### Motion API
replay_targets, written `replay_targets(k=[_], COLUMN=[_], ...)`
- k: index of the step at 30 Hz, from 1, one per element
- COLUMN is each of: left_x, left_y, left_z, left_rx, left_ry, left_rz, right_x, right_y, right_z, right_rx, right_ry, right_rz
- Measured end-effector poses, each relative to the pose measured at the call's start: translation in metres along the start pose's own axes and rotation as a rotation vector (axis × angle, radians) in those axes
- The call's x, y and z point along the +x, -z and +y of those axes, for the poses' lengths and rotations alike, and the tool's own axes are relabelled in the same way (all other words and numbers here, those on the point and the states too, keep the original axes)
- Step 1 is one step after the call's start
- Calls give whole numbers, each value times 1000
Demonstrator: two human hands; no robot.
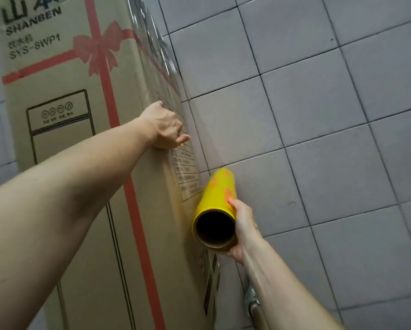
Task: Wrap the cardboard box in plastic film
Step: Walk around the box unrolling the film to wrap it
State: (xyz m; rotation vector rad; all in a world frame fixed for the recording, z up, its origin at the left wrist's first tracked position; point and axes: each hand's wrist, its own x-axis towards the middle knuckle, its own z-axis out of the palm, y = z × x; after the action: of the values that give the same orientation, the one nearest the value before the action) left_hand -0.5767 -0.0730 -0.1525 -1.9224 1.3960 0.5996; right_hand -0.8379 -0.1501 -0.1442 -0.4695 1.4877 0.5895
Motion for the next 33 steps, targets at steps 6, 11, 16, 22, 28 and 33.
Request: replay_targets(k=[6,11,16,22,28,33], left_x=[3,-4,-16,-17,-13,-13], left_y=[-2,4,6,-28,-43,-37], left_z=[2,6,49,94,93,95], left_rx=[-9,33,49,17,106,67], left_ry=[40,38,-97,-51,18,60], left_rz=[6,4,-42,-380,-396,-423], right_x=[2,-3,-13,1,3,7], right_y=[27,8,-10,-42,-8,48], right_z=[41,31,-11,-10,34,91], right_rx=[298,-2,-369,-652,-355,73], right_ry=[-272,-34,332,423,247,121], right_rz=[-92,65,155,30,-42,20])
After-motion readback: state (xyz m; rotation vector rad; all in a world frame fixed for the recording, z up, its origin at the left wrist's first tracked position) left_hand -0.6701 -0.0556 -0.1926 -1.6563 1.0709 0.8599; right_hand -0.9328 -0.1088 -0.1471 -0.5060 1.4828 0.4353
